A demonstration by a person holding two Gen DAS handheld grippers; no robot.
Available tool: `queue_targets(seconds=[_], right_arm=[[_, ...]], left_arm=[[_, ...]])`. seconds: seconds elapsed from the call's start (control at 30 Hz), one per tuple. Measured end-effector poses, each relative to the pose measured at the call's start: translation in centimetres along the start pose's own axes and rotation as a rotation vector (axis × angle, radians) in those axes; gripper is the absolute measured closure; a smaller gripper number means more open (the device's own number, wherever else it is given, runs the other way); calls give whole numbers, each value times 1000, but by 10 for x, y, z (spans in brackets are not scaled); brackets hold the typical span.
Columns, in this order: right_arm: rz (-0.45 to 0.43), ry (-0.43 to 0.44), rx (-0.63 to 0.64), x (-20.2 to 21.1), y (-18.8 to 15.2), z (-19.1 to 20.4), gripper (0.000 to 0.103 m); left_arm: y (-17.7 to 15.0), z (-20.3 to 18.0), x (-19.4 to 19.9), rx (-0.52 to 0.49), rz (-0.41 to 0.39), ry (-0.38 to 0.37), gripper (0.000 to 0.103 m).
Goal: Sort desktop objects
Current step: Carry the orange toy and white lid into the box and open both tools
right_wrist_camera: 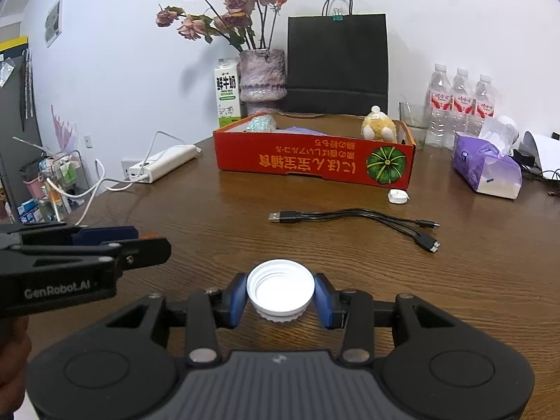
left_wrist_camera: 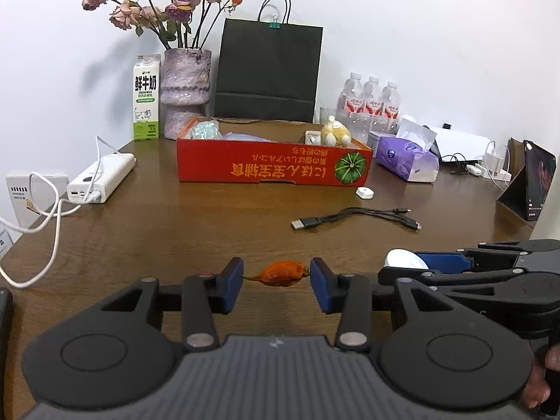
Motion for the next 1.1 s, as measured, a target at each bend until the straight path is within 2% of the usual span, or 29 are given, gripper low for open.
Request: queue_targets(seconds=[0.17, 0.3, 0.4, 0.5, 0.57, 0.63, 0.7, 0.8, 0.87, 0.93, 1.0, 1.07, 1.1], right_arm=[[-19, -12, -27, -1, 21, -15, 63], [-73, -18, -34, 3, 56, -26, 63], [-120, -27, -11, 3, 94, -35, 63], [-153, 14, 3, -2, 139, -45, 63], [-129, 78, -47, -14, 176, -58, 63], [-89, 137, -102, -32, 213, -73, 63], [-75, 136, -120, -55, 248, -84, 63], [-1, 143, -170, -105, 290, -99, 63], [63, 143, -195, -142, 311, -106, 63], [100, 83, -187, -174, 326, -112, 63], [151, 34, -181, -206, 333, -117, 63], [210, 41, -212, -236, 336, -125, 63], [227, 43, -221, -246, 336, -127, 63]], left_arm=[[25, 8, -2, 2, -16, -10, 60], [65, 16, -4, -21, -53, 17, 60], [102, 19, -12, -40, -67, 30, 60], [149, 23, -25, -86, -103, 50, 60], [184, 28, -34, -93, -131, 56, 60], [219, 32, -55, -89, -129, 18, 60], [247, 34, -84, -90, -103, -7, 60], [278, 37, -147, -85, 14, -23, 59], [288, 43, -190, -65, 97, -32, 59], [292, 54, -231, -20, 146, 2, 59], [290, 65, -262, 20, 204, -8, 59], [287, 72, -279, 53, 222, -40, 44], [288, 74, -282, 58, 220, -42, 29]])
Point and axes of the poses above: each gripper's, at about its wrist camera, not at the fingertips, and x roughly against the way its jaws point, z to its left, y to its top, the point moved 5 cm from there along -x, roughly the way its jaws point, and after that the axes turned 13 degrees about z, right-handed, at the moved point
